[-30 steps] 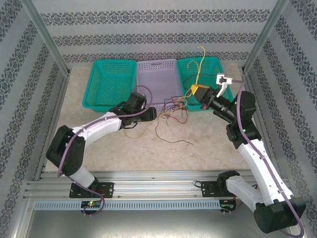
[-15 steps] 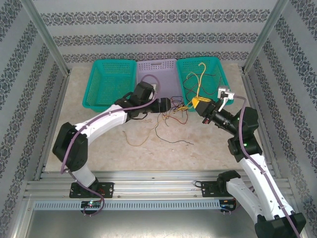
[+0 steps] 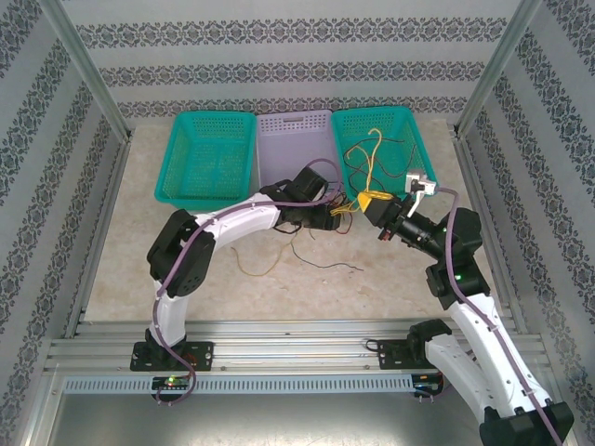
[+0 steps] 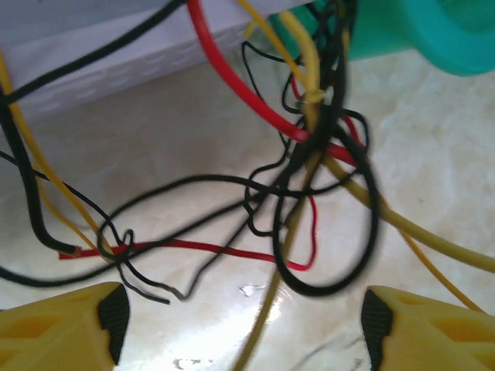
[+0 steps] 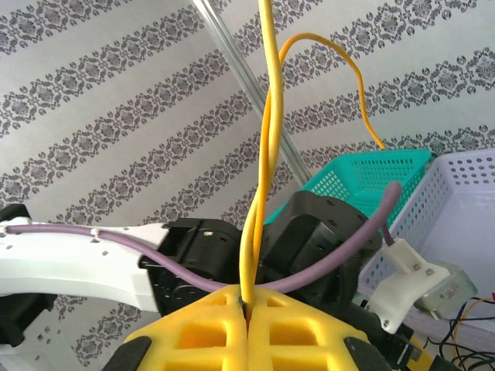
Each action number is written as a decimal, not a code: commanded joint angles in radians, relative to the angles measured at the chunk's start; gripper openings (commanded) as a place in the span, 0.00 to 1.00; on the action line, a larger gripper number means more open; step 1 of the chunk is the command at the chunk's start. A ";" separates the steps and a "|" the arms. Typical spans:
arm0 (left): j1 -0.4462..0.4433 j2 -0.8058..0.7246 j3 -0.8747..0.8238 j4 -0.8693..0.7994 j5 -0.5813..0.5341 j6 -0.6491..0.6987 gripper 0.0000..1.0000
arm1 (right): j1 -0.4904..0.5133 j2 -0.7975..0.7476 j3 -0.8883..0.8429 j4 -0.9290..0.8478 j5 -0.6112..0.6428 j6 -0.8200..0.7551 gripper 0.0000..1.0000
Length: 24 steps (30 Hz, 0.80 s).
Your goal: Untangle the cables
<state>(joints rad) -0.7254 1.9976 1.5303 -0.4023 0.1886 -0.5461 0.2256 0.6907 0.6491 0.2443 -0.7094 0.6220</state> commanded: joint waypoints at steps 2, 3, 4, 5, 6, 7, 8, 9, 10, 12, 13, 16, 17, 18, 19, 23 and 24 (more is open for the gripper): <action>0.002 0.024 0.050 -0.048 -0.075 0.039 0.65 | 0.020 -0.016 -0.001 0.055 -0.032 -0.015 0.00; 0.003 0.027 0.053 -0.039 -0.080 0.040 0.61 | 0.023 -0.016 -0.004 0.054 -0.036 -0.015 0.00; 0.005 0.030 0.059 -0.035 -0.087 0.042 0.59 | 0.025 -0.018 -0.007 0.053 -0.037 -0.013 0.00; 0.007 0.033 0.062 -0.027 -0.089 0.045 0.57 | 0.029 -0.022 -0.009 0.050 -0.038 -0.014 0.00; 0.008 0.037 0.067 -0.019 -0.090 0.050 0.56 | 0.031 -0.026 -0.012 0.049 -0.036 -0.014 0.00; 0.009 0.041 0.073 -0.015 -0.090 0.054 0.52 | 0.033 -0.031 -0.015 0.047 -0.036 -0.014 0.00; 0.009 0.046 0.079 -0.012 -0.090 0.061 0.48 | 0.034 -0.036 -0.016 0.045 -0.035 -0.016 0.00; 0.009 0.050 0.087 -0.014 -0.092 0.066 0.43 | 0.037 -0.041 -0.018 0.041 -0.033 -0.017 0.00; 0.010 0.053 0.093 -0.014 -0.094 0.069 0.37 | 0.038 -0.045 -0.019 0.038 -0.031 -0.017 0.00; 0.011 0.053 0.094 -0.002 -0.083 0.077 0.28 | 0.041 -0.049 -0.021 0.034 -0.030 -0.018 0.00; 0.011 0.053 0.095 0.002 -0.083 0.082 0.24 | 0.044 -0.052 -0.022 0.032 -0.029 -0.017 0.00; 0.014 0.053 0.101 0.003 -0.084 0.090 0.13 | 0.049 -0.057 -0.023 0.028 -0.027 -0.019 0.00; 0.015 0.053 0.106 0.001 -0.086 0.092 0.09 | 0.051 -0.058 -0.025 0.027 -0.026 -0.020 0.00; 0.017 0.052 0.106 0.000 -0.086 0.097 0.06 | 0.053 -0.060 -0.025 0.025 -0.024 -0.021 0.00; 0.020 0.050 0.105 0.004 -0.089 0.102 0.03 | 0.054 -0.062 -0.025 0.023 -0.024 -0.023 0.00; 0.035 0.039 0.114 -0.003 -0.093 0.113 0.00 | 0.056 -0.070 -0.028 0.010 -0.021 -0.029 0.00; 0.038 0.029 0.115 0.001 -0.095 0.120 0.00 | 0.057 -0.073 -0.029 0.006 -0.018 -0.031 0.00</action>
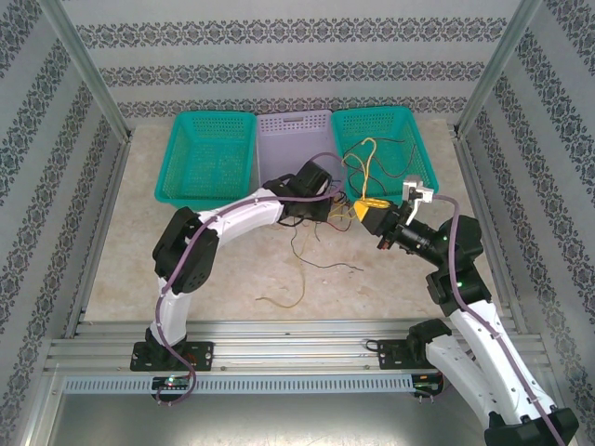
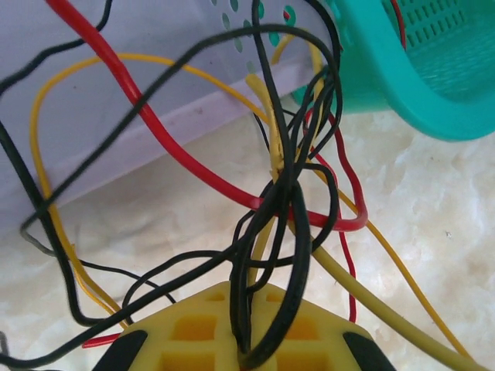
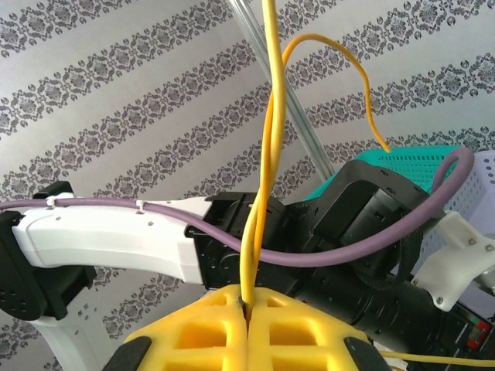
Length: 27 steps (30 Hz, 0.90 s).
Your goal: Untangle the cables
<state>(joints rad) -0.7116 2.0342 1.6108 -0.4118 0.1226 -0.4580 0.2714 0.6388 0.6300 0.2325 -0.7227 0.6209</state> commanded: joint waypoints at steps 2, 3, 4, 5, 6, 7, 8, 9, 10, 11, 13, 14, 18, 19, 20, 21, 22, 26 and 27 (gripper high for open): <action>0.029 -0.033 0.031 0.025 -0.047 0.042 0.00 | 0.013 -0.028 -0.012 0.013 0.000 -0.034 0.00; 0.031 -0.049 0.033 0.033 -0.052 0.049 0.00 | 0.012 -0.031 -0.013 0.010 0.003 -0.036 0.00; 0.032 -0.064 0.036 0.038 -0.057 0.057 0.00 | 0.012 -0.033 -0.015 0.010 0.005 -0.036 0.00; 0.034 -0.076 0.040 0.041 -0.063 0.064 0.00 | 0.013 -0.032 -0.016 0.010 0.005 -0.036 0.00; 0.034 -0.088 0.046 0.043 -0.068 0.077 0.00 | 0.012 -0.033 -0.016 0.008 0.006 -0.036 0.00; 0.034 -0.101 0.048 0.047 -0.074 0.086 0.00 | 0.013 -0.033 -0.018 0.006 0.006 -0.036 0.00; 0.034 -0.116 0.045 0.054 -0.082 0.094 0.00 | 0.013 -0.033 -0.019 0.004 0.006 -0.038 0.00; 0.034 -0.128 0.040 0.060 -0.086 0.100 0.00 | 0.013 -0.033 -0.019 0.001 0.008 -0.039 0.00; 0.034 -0.143 0.034 0.068 -0.094 0.106 0.00 | 0.012 -0.035 -0.021 -0.002 0.008 -0.040 0.00; 0.034 -0.161 0.024 0.079 -0.100 0.111 0.00 | 0.014 -0.037 -0.023 -0.002 0.009 -0.040 0.00; 0.034 -0.192 0.002 0.099 -0.106 0.117 0.00 | 0.014 -0.041 -0.026 -0.004 0.014 -0.043 0.00; 0.034 -0.208 -0.011 0.108 -0.107 0.119 0.00 | 0.014 -0.044 -0.027 -0.006 0.017 -0.044 0.00; 0.034 -0.276 -0.053 0.137 -0.123 0.118 0.00 | 0.014 -0.041 -0.024 -0.005 0.023 -0.044 0.00; 0.034 -0.292 -0.058 0.134 -0.123 0.118 0.00 | 0.015 -0.039 -0.021 -0.006 0.023 -0.044 0.00; 0.034 -0.309 -0.066 0.133 -0.120 0.116 0.00 | 0.016 -0.040 -0.019 -0.008 0.025 -0.043 0.00; 0.034 -0.325 -0.072 0.131 -0.116 0.111 0.00 | 0.015 -0.041 -0.016 -0.009 0.030 -0.044 0.00; 0.034 -0.343 -0.083 0.125 -0.113 0.105 0.00 | 0.016 -0.047 -0.009 -0.030 0.048 -0.050 0.00; 0.034 -0.406 -0.146 0.079 -0.110 0.087 0.00 | 0.015 -0.108 0.026 -0.183 0.235 -0.114 0.00; 0.034 -0.420 -0.164 0.070 -0.114 0.085 0.00 | 0.015 -0.119 0.030 -0.211 0.281 -0.125 0.00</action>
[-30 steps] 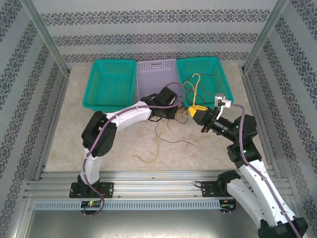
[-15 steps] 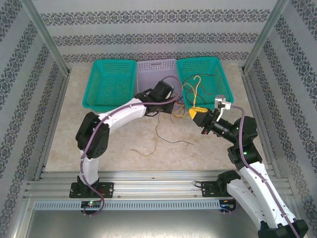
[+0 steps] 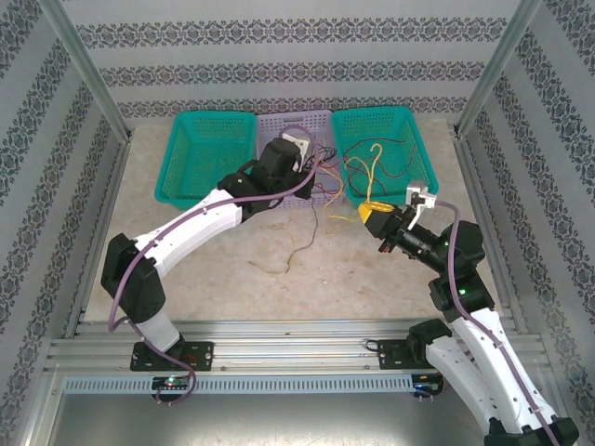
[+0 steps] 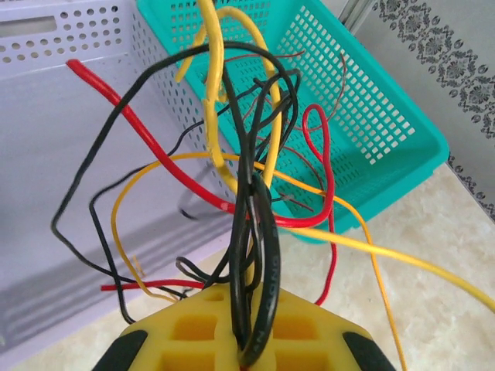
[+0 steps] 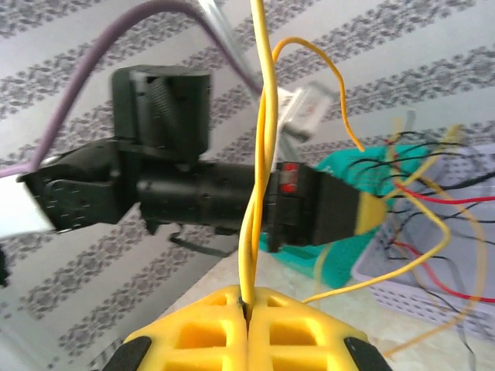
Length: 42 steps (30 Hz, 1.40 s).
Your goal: Untangle the cables
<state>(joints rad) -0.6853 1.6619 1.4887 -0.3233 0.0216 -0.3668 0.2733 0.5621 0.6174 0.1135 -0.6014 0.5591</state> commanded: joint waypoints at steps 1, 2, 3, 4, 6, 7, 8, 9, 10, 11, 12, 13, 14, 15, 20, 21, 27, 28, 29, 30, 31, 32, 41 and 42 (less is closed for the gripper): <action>0.007 -0.064 -0.067 -0.027 -0.020 -0.006 0.00 | 0.012 -0.054 0.047 -0.121 0.213 -0.072 0.00; 0.007 -0.081 -0.090 -0.037 -0.029 -0.005 0.00 | 0.011 -0.062 0.048 -0.142 0.249 -0.076 0.00; 0.007 -0.095 -0.109 -0.045 -0.041 -0.006 0.00 | 0.010 -0.067 0.048 -0.156 0.272 -0.077 0.00; 0.007 -0.111 -0.126 -0.057 -0.058 -0.003 0.00 | 0.009 -0.066 0.048 -0.171 0.290 -0.075 0.00; 0.007 -0.135 -0.147 -0.087 -0.094 0.000 0.00 | 0.007 -0.060 0.048 -0.200 0.319 -0.071 0.00; 0.007 -0.147 -0.150 -0.114 -0.115 -0.001 0.00 | 0.007 -0.059 0.050 -0.226 0.342 -0.071 0.00; 0.007 -0.159 -0.148 -0.143 -0.137 -0.005 0.00 | 0.006 -0.058 0.050 -0.258 0.375 -0.068 0.00; 0.007 -0.172 -0.145 -0.171 -0.157 -0.011 0.00 | 0.006 -0.057 0.049 -0.285 0.400 -0.067 0.00; 0.007 -0.187 -0.141 -0.204 -0.182 -0.019 0.00 | 0.004 -0.058 0.046 -0.316 0.428 -0.070 0.00; 0.007 -0.204 -0.136 -0.236 -0.207 -0.029 0.00 | 0.003 -0.060 0.044 -0.348 0.458 -0.070 0.00; 0.007 -0.223 -0.134 -0.263 -0.227 -0.035 0.00 | 0.001 -0.060 0.041 -0.375 0.483 -0.065 0.00; 0.009 -0.245 -0.133 -0.290 -0.250 -0.046 0.00 | -0.001 -0.061 0.038 -0.407 0.515 -0.057 0.00; 0.009 -0.268 -0.134 -0.318 -0.274 -0.053 0.00 | -0.002 -0.061 0.036 -0.441 0.540 -0.048 0.00; 0.009 -0.290 -0.138 -0.334 -0.292 -0.056 0.00 | -0.005 -0.060 0.030 -0.459 0.547 -0.044 0.00; 0.010 -0.392 -0.155 -0.378 -0.317 -0.060 0.00 | -0.009 -0.046 -0.039 -0.472 0.462 -0.010 0.00; 0.010 -0.403 -0.158 -0.376 -0.314 -0.057 0.00 | -0.009 -0.039 -0.062 -0.459 0.443 0.003 0.00; 0.010 -0.388 -0.132 -0.378 -0.230 -0.037 0.00 | 0.000 0.006 -0.168 -0.348 0.312 0.055 0.00; 0.010 -0.377 -0.123 -0.384 -0.212 -0.033 0.00 | 0.004 0.006 -0.176 -0.336 0.298 0.055 0.00; 0.010 -0.364 -0.112 -0.392 -0.193 -0.027 0.00 | 0.009 0.001 -0.183 -0.327 0.285 0.052 0.03; 0.010 -0.351 -0.103 -0.397 -0.176 -0.021 0.00 | 0.014 -0.003 -0.186 -0.316 0.275 0.047 0.07; 0.010 -0.342 -0.097 -0.399 -0.158 -0.017 0.00 | 0.019 -0.011 -0.189 -0.311 0.263 0.041 0.10; 0.010 -0.333 -0.091 -0.396 -0.131 -0.009 0.00 | 0.025 -0.019 -0.188 -0.300 0.250 0.032 0.13; 0.009 -0.234 -0.024 -0.398 -0.007 0.052 0.00 | 0.085 -0.006 -0.150 -0.213 0.136 -0.018 0.42; 0.009 -0.235 -0.033 -0.385 -0.005 0.051 0.00 | 0.099 0.007 -0.143 -0.208 0.136 -0.024 0.43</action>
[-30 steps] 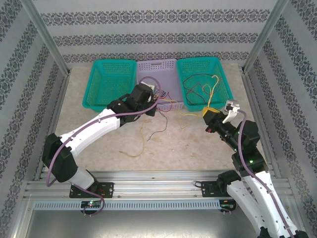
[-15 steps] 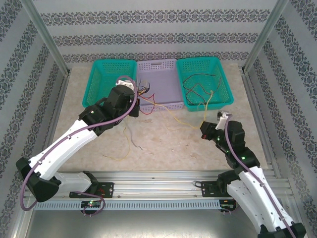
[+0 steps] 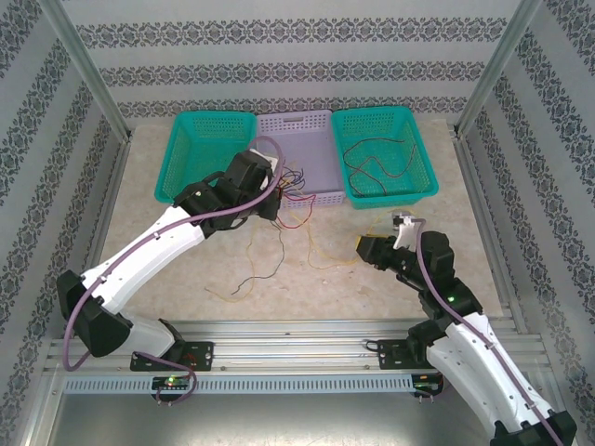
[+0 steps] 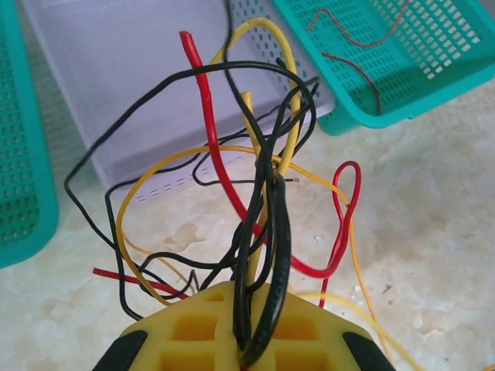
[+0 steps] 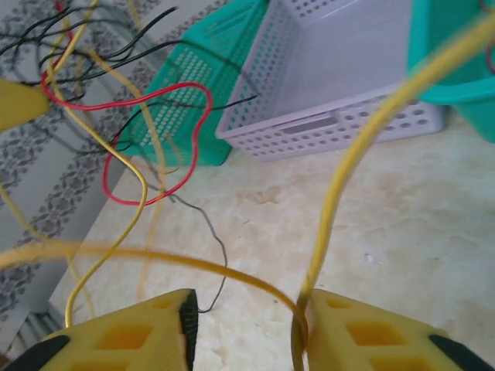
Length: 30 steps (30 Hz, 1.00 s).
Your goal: Untangle the cables
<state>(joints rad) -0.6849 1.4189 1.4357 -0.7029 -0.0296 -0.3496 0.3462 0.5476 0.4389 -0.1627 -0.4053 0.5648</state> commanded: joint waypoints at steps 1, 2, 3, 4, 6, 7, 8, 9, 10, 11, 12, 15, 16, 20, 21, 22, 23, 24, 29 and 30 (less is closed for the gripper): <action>0.008 0.008 0.012 0.008 0.046 0.035 0.00 | 0.041 0.029 0.041 0.075 -0.058 -0.032 0.44; 0.008 0.007 0.003 0.021 0.049 0.038 0.00 | 0.054 0.040 0.041 0.089 -0.047 -0.031 0.46; 0.008 0.009 -0.002 0.030 0.056 0.040 0.00 | 0.066 0.051 0.046 0.099 -0.034 -0.031 0.48; 0.008 0.012 -0.003 0.033 0.066 0.043 0.00 | 0.076 0.062 0.051 0.110 -0.026 -0.034 0.49; 0.008 0.017 -0.010 0.041 0.089 0.052 0.00 | 0.096 0.097 0.078 0.127 -0.020 -0.058 0.52; 0.008 0.015 -0.016 0.047 0.096 0.053 0.00 | 0.105 0.114 0.099 0.115 -0.011 -0.078 0.52; 0.008 0.008 -0.029 0.060 0.104 0.055 0.00 | 0.114 0.133 0.123 0.102 0.003 -0.097 0.53; 0.008 0.000 -0.042 0.072 0.106 0.055 0.00 | 0.122 0.149 0.140 0.102 0.011 -0.110 0.55; 0.008 -0.008 -0.052 0.082 0.108 0.055 0.00 | 0.129 0.161 0.148 0.115 0.018 -0.113 0.57; 0.008 -0.013 -0.061 0.091 0.116 0.059 0.00 | 0.137 0.179 0.158 0.131 0.025 -0.111 0.59; 0.008 -0.017 -0.068 0.098 0.125 0.063 0.00 | 0.145 0.201 0.169 0.151 0.022 -0.110 0.60; 0.008 -0.020 -0.079 0.107 0.137 0.064 0.00 | 0.174 0.279 0.232 0.124 0.023 -0.130 0.60; 0.008 -0.025 -0.084 0.113 0.140 0.064 0.00 | 0.178 0.298 0.247 0.114 0.025 -0.129 0.61; 0.008 -0.060 -0.122 0.146 0.124 0.063 0.00 | 0.186 0.336 0.283 0.084 0.072 -0.125 0.68; 0.008 -0.060 -0.122 0.147 0.122 0.067 0.00 | 0.188 0.343 0.290 0.083 0.076 -0.138 0.68; 0.008 -0.059 -0.120 0.143 0.122 0.069 0.00 | 0.193 0.350 0.300 0.068 0.098 -0.150 0.68; 0.008 -0.056 -0.118 0.145 0.121 0.069 0.00 | 0.199 0.363 0.317 0.046 0.114 -0.178 0.68; 0.008 -0.055 -0.118 0.146 0.119 0.069 0.00 | 0.209 0.374 0.346 0.001 0.131 -0.214 0.67; 0.011 -0.071 -0.131 0.147 0.045 0.073 0.00 | 0.231 0.321 0.380 -0.051 0.299 -0.264 0.69; 0.013 -0.076 -0.134 0.149 0.031 0.074 0.00 | 0.230 0.287 0.352 -0.002 0.303 -0.259 0.72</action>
<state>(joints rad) -0.6849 1.3819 1.3163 -0.5938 0.0555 -0.2966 0.5724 0.9051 0.7967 -0.1833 -0.2108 0.3481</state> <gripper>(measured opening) 0.050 0.709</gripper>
